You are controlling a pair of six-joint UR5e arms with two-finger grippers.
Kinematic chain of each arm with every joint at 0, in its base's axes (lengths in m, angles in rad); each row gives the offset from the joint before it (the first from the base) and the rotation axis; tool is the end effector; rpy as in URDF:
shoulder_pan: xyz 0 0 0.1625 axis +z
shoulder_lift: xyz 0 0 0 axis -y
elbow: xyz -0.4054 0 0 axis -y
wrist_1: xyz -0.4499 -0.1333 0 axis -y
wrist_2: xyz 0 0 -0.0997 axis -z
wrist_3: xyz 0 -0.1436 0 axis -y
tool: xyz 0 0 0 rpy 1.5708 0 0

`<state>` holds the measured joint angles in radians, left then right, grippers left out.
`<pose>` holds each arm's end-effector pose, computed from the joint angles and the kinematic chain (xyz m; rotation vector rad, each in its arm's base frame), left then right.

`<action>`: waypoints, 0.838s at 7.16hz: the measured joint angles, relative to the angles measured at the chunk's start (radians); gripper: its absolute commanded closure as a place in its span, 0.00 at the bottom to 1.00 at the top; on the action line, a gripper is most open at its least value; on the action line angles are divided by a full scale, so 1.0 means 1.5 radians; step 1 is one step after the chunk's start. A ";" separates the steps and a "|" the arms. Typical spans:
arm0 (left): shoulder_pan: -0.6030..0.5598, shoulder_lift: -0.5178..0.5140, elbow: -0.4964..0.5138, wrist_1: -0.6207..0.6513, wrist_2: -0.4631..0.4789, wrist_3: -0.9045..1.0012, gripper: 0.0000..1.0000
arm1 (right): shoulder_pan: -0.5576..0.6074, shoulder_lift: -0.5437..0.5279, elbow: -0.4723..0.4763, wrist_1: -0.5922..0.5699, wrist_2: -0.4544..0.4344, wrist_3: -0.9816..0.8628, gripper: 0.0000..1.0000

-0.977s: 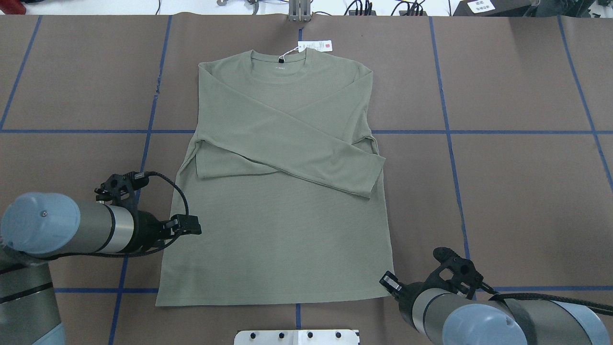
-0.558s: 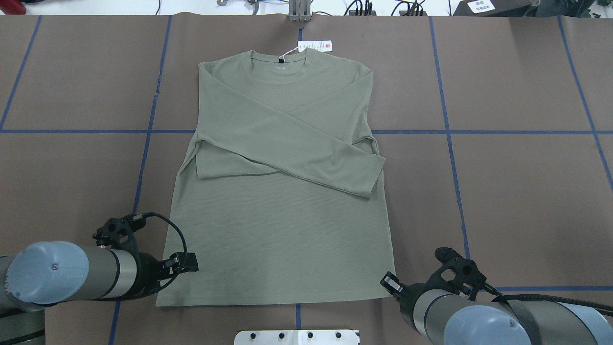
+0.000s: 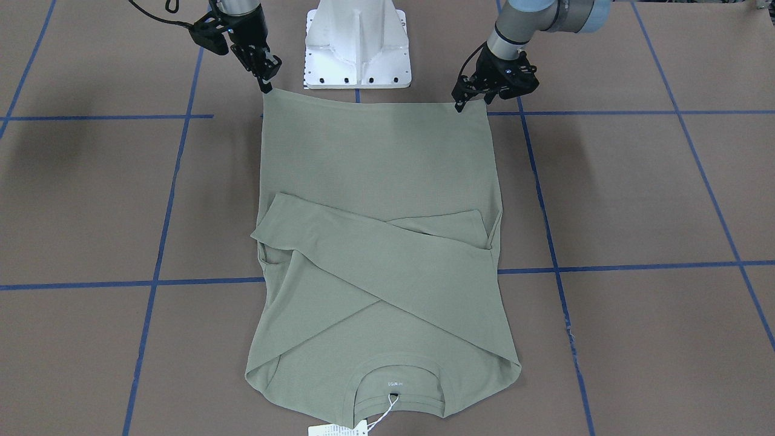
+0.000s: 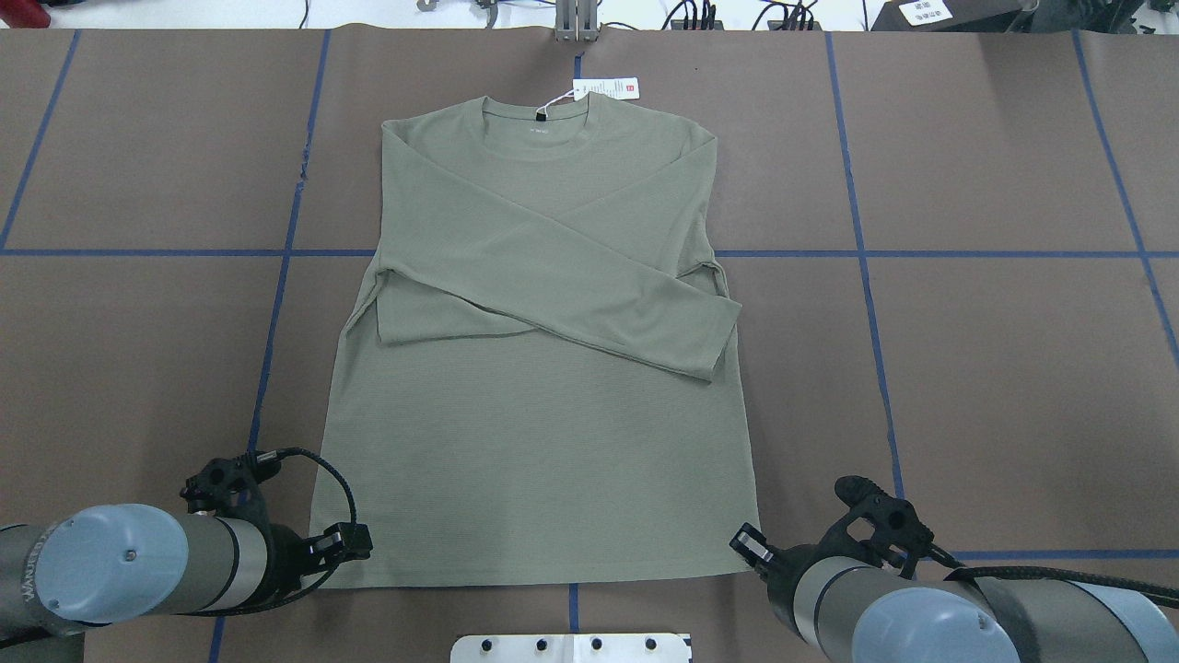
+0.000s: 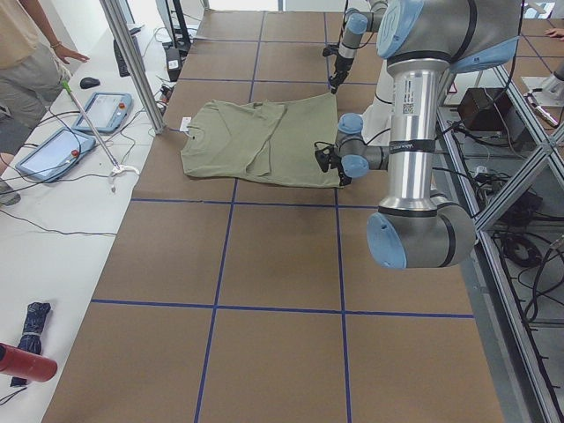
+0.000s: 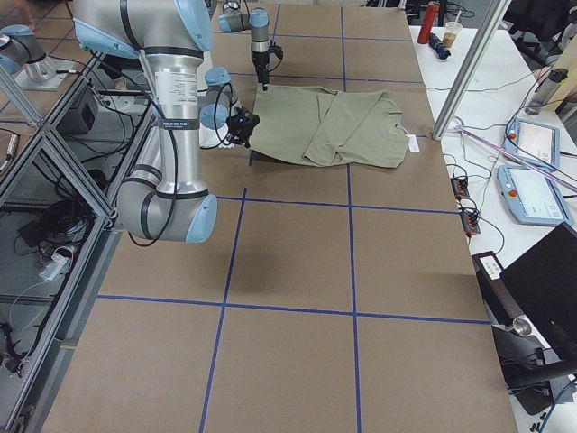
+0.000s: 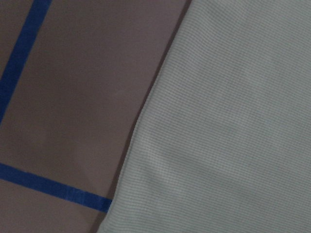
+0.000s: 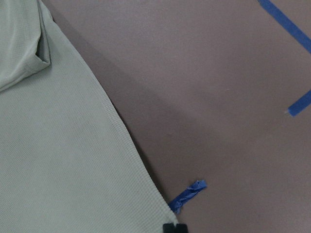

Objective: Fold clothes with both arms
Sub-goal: 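Close both grippers on the hem corners, then lift the hem with both grippers and fold it toward the collar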

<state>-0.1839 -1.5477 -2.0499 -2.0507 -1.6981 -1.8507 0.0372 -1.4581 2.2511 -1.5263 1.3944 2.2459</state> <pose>0.5378 -0.2171 0.3739 -0.1636 0.9335 -0.3693 -0.5268 -0.1782 0.2653 -0.1069 -0.8663 0.7416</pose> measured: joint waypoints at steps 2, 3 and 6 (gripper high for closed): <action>0.003 0.017 -0.006 0.004 -0.002 -0.002 0.33 | 0.000 0.000 -0.001 0.000 0.000 0.000 1.00; 0.005 0.020 -0.006 0.005 -0.002 -0.007 0.59 | 0.000 0.000 -0.001 0.000 0.000 -0.001 1.00; 0.009 0.020 -0.006 0.006 -0.002 -0.018 1.00 | 0.001 0.000 0.000 0.000 0.000 -0.001 1.00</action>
<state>-0.1711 -1.5177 -2.0583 -2.0418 -1.7015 -1.8779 0.0382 -1.4578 2.2508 -1.5263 1.3944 2.2449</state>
